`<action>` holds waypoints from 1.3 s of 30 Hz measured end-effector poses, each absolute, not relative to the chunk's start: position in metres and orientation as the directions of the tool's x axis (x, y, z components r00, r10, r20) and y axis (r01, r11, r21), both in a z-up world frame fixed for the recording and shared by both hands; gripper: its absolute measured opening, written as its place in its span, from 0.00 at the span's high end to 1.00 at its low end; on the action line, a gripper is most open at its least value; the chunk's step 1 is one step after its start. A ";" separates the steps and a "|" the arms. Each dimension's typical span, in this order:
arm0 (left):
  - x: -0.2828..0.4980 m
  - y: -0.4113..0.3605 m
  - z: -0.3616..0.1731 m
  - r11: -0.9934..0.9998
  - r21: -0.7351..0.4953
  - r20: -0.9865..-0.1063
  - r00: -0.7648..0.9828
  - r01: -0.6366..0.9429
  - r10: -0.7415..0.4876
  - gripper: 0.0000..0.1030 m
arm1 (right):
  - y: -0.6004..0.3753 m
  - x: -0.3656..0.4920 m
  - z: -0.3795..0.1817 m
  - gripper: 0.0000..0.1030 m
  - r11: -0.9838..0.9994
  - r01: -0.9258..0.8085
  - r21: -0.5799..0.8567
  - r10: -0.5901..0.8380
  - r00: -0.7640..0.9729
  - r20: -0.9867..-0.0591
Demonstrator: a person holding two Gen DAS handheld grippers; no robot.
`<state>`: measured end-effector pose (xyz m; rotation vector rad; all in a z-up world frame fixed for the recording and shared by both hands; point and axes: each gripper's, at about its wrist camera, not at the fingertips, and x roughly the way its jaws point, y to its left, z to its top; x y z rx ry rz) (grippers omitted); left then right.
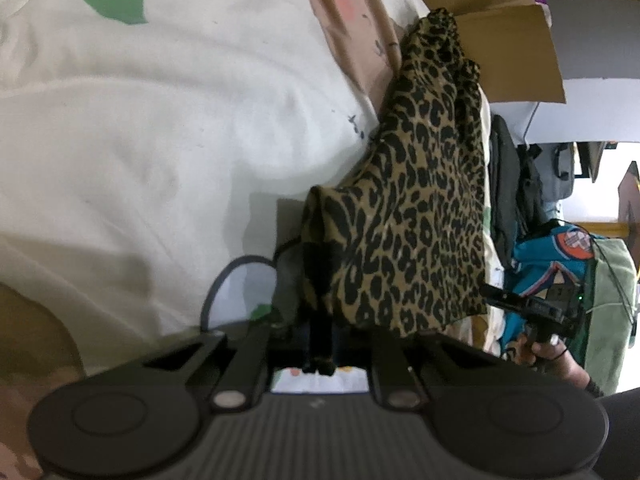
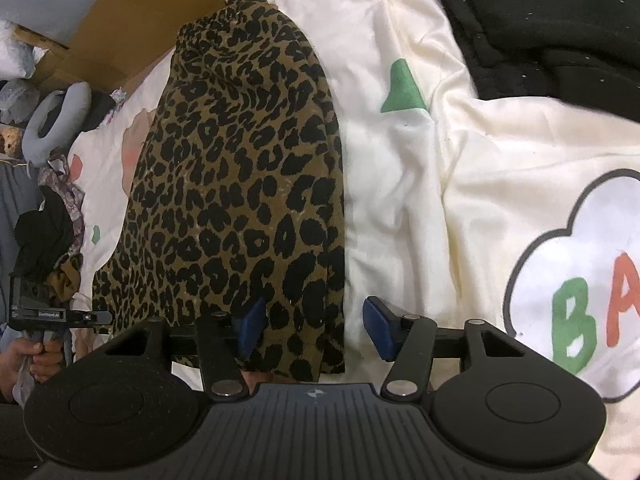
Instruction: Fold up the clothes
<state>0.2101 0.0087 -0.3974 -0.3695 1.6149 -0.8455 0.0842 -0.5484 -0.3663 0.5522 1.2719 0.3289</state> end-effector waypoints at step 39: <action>0.225 0.005 -0.380 0.684 -0.702 -0.709 -0.277 0.199 -0.648 0.91 | -0.548 0.089 -0.365 0.97 0.699 0.112 0.706 0.675 0.220 -0.704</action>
